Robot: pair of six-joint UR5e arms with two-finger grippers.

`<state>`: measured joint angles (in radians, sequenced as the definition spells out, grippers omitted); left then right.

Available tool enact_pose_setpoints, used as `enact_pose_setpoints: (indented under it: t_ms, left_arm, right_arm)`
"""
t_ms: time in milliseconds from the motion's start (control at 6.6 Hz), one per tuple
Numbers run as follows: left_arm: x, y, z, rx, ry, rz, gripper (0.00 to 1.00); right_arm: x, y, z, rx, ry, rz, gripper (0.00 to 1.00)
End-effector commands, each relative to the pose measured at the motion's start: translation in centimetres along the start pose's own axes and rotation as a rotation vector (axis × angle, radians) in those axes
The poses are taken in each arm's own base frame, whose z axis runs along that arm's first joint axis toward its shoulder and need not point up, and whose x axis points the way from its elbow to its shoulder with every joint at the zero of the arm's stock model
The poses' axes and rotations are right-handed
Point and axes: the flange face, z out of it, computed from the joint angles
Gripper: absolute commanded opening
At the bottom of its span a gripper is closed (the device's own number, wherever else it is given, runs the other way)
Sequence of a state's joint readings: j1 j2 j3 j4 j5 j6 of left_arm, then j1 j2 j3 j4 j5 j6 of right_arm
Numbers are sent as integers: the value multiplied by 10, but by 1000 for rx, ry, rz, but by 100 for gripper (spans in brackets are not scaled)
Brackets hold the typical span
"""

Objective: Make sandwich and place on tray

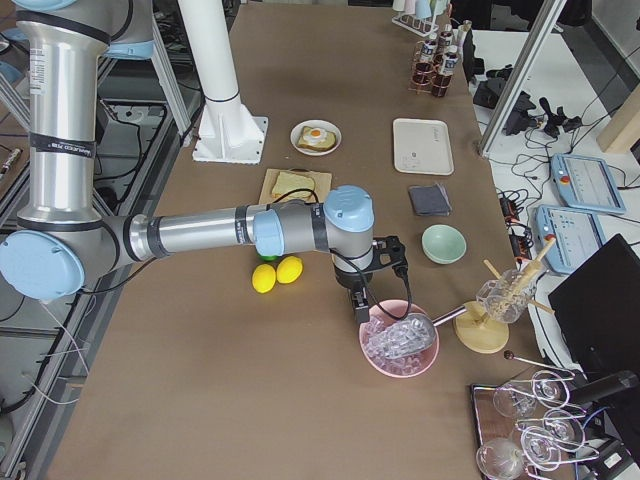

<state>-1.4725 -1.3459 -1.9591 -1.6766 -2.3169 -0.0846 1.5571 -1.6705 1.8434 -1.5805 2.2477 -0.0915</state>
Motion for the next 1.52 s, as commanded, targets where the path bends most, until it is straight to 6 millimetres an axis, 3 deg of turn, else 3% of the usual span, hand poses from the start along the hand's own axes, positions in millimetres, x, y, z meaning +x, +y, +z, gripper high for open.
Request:
enact_pose_setpoints:
  t_ms: [0,909,1212,1364]
  left_arm:
    - [-1,2,-2,2,-7,-3,98]
    - [3,1,0,-3,6,-7,98]
    - [6,0,-3,3,9,-1,98]
    - [7,-2,-4,8,9,4,98]
  right_arm:
    - [0,4,0,-20,-1,15,100]
    - [-17,2,2,-14,-96,-2,100]
    - [-37,5,-8,2,-145,-11,100]
    - [-62,-1,-9,-5,-168,19,100]
